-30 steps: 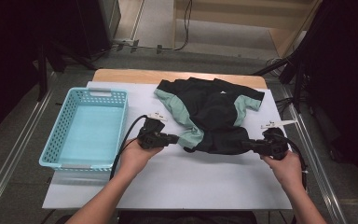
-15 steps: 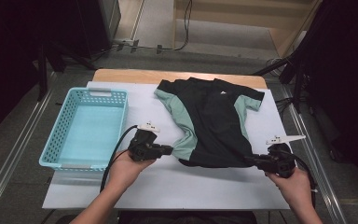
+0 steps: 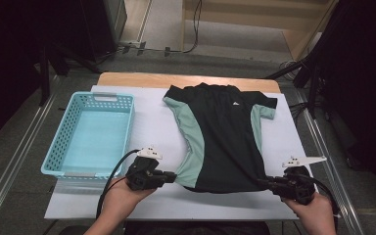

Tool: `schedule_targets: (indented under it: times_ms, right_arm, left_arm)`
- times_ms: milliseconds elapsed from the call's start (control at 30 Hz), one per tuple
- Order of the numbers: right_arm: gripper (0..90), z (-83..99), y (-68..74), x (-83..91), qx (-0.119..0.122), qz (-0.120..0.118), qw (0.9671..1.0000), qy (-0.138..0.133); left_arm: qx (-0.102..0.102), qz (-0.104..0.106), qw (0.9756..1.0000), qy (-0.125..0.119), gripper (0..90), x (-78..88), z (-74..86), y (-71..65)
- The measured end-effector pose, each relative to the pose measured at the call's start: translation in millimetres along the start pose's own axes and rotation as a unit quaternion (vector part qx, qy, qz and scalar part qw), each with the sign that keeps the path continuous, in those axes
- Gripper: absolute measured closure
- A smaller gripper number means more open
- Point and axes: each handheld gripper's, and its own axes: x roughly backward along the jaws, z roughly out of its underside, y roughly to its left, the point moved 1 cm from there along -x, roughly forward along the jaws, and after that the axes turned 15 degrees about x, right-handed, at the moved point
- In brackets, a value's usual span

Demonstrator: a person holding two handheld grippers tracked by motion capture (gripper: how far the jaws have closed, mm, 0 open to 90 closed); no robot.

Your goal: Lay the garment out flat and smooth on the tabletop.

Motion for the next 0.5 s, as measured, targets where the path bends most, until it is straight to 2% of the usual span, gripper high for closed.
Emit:
schedule_targets:
  times_ms: [67,133,200,267,367,500]
  right_arm:
    - [70.9,2.4,3.5,0.7,0.003,-0.002,1.0,0.0]
    - [64.5,4.5,4.7,2.6,0.007,-0.009,0.9999,-0.01]
    - [54.7,4.6,4.3,6.1,0.019,0.006,0.9996,-0.021]
    - [44.7,4.5,1.3,9.3,0.028,0.024,0.9985,-0.042]
    - [42.6,6.1,-2.4,12.0,0.025,0.027,0.9978,-0.055]
    - [42.6,7.9,-7.3,8.0,0.025,0.032,0.998,-0.048]
  left_arm:
    - [-0.005,-0.005,1.0,0.001,86.4,0.8,4.7,-2.4]
    - [-0.024,-0.018,0.9995,-0.008,83.1,2.0,7.2,-4.5]
    - [-0.027,-0.019,0.9993,-0.02,77.3,3.8,6.4,-4.2]
    - [-0.027,-0.02,0.9988,-0.034,66.6,4.6,4.4,-2.2]
    - [-0.025,-0.028,0.998,-0.05,56.9,3.5,3.4,1.1]
    - [-0.03,-0.029,0.9971,-0.064,46.5,0.4,-0.3,5.8]
